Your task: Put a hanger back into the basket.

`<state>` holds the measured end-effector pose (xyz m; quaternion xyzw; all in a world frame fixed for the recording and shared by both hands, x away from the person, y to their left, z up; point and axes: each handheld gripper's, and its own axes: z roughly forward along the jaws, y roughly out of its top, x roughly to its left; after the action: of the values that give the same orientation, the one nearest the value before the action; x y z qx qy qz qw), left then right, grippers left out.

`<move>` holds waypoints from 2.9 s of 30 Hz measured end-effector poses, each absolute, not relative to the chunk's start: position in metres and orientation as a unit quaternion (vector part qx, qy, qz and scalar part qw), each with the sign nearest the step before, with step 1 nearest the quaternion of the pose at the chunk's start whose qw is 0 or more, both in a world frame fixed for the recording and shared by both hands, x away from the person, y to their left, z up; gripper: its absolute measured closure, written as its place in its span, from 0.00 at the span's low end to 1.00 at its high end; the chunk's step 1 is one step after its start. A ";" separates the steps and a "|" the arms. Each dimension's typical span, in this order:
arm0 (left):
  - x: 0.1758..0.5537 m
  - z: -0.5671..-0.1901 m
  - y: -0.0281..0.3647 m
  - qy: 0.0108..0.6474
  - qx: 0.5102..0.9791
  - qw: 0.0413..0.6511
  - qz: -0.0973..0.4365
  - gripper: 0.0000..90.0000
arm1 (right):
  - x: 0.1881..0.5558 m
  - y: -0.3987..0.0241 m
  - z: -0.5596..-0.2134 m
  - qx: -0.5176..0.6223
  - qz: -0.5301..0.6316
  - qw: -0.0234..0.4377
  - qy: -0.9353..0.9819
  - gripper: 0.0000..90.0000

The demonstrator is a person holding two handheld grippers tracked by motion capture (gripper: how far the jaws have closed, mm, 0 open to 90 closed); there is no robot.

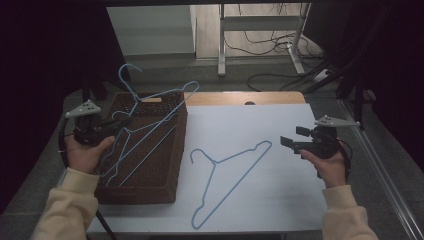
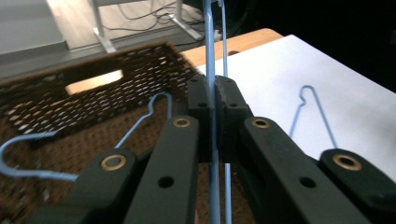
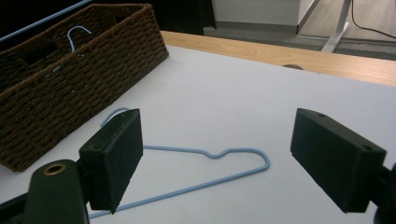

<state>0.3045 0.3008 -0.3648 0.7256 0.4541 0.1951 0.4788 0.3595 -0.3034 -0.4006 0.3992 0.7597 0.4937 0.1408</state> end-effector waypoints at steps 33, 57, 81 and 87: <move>0.326 -0.432 0.321 0.511 0.737 0.416 0.149 0.96 | 0.360 -0.301 -0.404 0.401 0.489 0.133 0.763 0.18; 0.292 -0.417 0.277 0.468 0.755 0.427 0.170 0.32 | 0.361 -0.294 -0.408 0.395 0.476 0.130 0.775 0.18; 0.273 -0.425 0.219 0.412 0.792 0.432 0.126 0.28 | 0.356 -0.260 -0.424 0.363 0.438 0.120 0.814 0.17; 0.272 -0.424 0.219 0.407 0.794 0.433 0.127 0.28 | 0.353 -0.251 -0.427 0.374 0.421 0.112 0.818 0.18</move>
<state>0.2721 0.2188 -0.4240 0.7941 0.4071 0.1268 0.4331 0.3530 -0.2513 -0.4272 0.3744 0.8185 0.4212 0.1120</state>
